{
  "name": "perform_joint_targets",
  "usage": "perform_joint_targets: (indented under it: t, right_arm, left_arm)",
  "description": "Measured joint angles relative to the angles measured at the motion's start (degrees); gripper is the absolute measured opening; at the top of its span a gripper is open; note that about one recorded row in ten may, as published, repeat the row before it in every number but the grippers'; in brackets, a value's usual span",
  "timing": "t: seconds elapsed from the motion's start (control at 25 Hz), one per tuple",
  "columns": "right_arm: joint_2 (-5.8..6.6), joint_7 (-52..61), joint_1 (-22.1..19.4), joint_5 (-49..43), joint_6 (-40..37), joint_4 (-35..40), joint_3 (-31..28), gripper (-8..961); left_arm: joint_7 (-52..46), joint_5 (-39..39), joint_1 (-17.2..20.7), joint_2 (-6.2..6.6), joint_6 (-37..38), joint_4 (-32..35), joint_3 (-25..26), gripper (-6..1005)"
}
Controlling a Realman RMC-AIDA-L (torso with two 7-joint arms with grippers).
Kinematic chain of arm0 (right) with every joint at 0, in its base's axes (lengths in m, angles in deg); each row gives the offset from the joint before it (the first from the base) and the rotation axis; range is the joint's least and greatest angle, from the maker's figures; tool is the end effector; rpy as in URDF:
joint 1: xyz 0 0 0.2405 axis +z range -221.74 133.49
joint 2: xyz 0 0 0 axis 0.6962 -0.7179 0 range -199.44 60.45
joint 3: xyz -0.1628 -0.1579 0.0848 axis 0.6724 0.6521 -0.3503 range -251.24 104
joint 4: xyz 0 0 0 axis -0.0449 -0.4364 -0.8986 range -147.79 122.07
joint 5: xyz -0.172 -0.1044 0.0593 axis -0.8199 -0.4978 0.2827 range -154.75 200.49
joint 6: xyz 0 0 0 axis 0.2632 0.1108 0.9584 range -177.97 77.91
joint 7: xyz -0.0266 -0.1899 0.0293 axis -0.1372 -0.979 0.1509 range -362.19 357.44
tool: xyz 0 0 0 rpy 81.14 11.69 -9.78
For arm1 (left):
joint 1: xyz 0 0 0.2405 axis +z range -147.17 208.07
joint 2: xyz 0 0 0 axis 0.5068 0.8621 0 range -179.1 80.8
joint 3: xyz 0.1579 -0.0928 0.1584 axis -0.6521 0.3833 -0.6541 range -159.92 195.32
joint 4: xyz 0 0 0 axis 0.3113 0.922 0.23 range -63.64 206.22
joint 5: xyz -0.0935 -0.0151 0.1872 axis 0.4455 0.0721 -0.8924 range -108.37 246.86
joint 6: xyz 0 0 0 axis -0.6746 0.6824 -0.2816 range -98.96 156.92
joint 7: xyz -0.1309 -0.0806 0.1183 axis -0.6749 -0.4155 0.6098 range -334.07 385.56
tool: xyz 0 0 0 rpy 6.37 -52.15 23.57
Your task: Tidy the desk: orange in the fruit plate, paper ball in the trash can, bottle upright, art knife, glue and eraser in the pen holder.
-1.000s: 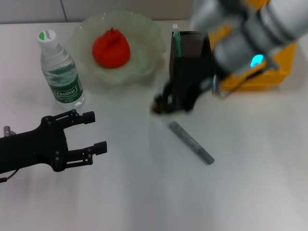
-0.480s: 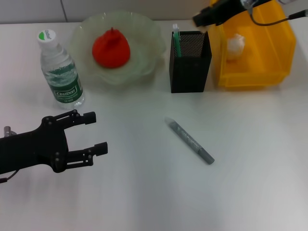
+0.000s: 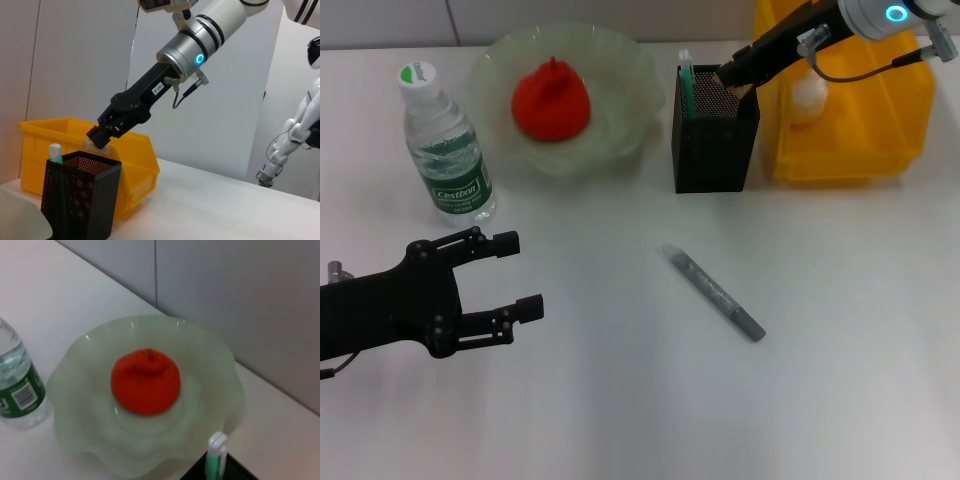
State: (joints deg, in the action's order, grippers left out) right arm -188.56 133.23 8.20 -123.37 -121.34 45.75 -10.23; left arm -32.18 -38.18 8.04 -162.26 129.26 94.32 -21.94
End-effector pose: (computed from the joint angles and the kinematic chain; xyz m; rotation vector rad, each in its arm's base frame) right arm 0.1238 0.4582 -0.0293 -2.5390 0.7058 -0.1044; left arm -0.2669 0.2728 -0.0222 -2.7134 -0.4585 -0.9200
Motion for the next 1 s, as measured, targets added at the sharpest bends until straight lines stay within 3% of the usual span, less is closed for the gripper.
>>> perform_joint_targets:
  t: [0.44, 0.52, 0.56, 0.76, 1.0]
  right_arm:
    - [-0.17, 0.62, -0.55, 3.52, -0.18, 1.99, -0.10, 346]
    - [-0.07, 0.73, -0.59, 7.09, -4.05, 3.42, -0.37, 494]
    - [0.09, 1.34, -0.17, 10.40, -9.91, 4.84, -0.55, 568]
    - [0.19, 4.58, 2.41, 10.53, -19.68, 5.11, 0.44, 710]
    - [-0.22, 8.42, 6.95, 3.57, -20.22, -5.03, 7.41, 709]
  left_arm:
    - [0.00, 0.04, 0.16, -0.07, 0.00, 0.00, 0.00, 829]
    - [0.00, 0.03, 0.20, -0.07, -0.01, 0.00, 0.00, 829]
    - [0.00, 0.04, 0.22, -0.08, -0.01, 0.00, 0.00, 829]
    - [0.00, 0.03, 0.33, -0.09, 0.11, 0.00, 0.16, 829]
    - [0.00, 0.02, 0.21, -0.18, 0.74, 0.00, 0.18, 829]
